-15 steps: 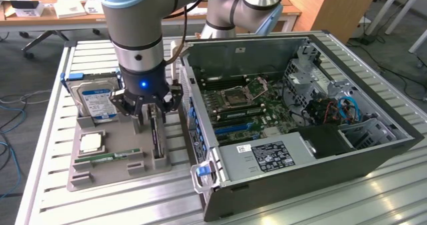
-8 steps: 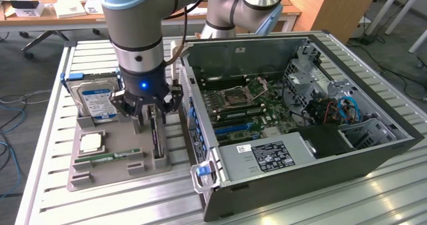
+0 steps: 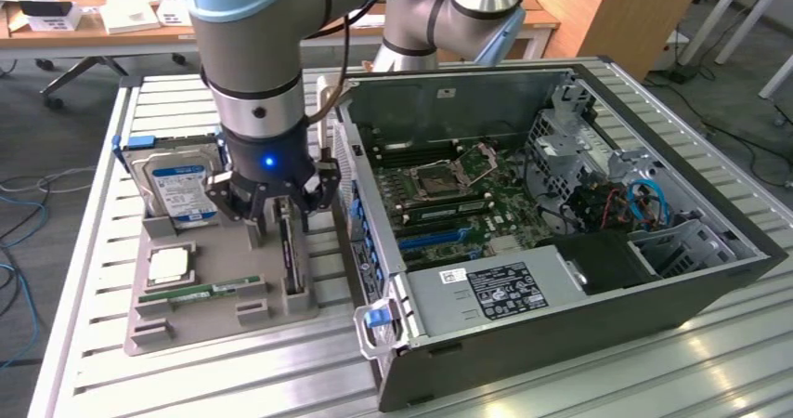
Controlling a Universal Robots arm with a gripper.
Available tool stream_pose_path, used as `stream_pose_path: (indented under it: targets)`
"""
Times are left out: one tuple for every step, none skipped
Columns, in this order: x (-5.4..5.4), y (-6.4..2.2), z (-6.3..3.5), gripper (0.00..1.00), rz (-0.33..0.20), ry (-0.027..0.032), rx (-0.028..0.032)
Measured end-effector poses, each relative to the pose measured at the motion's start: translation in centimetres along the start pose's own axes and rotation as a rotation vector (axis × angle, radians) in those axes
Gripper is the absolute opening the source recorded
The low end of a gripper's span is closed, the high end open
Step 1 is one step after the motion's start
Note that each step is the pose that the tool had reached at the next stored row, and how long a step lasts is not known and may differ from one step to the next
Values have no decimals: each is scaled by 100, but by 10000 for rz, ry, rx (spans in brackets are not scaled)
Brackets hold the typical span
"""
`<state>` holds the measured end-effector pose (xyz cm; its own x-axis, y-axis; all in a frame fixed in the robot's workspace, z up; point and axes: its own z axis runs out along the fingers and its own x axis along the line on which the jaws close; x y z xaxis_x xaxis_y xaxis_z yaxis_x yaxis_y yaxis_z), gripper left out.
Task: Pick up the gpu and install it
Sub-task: 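Pick up the gpu and move the gpu toward the slot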
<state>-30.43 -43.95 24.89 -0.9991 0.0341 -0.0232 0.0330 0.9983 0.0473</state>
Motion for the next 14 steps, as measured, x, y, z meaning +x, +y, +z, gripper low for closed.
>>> stream_pose_path:
  targets:
    - [0, -1, 7, 55, -56, 4, -1]
    - [0, -1, 16, 55, -105, 6, -2]
    - [0, -2, 26, 55, -147, 8, -3]
    - [1, -2, 37, 55, -185, 9, -4]
    - [1, -3, 47, 55, -218, 11, -5]
    - [2, -3, 58, 55, -244, 13, -5]
    - [2, -4, 68, 55, -263, 13, -5]
    - [2, -4, 78, 55, -277, 14, -6]
    - [3, -5, 84, 55, -288, 15, -6]
    - [3, -5, 88, 55, -297, 16, -5]
    - [4, -6, 88, 55, -300, 17, -4]
    - [4, -5, 89, 55, -302, 17, -4]
    - [6, -6, 90, 55, -305, 15, -6]
    - [9, -9, 91, 55, -308, 14, -7]
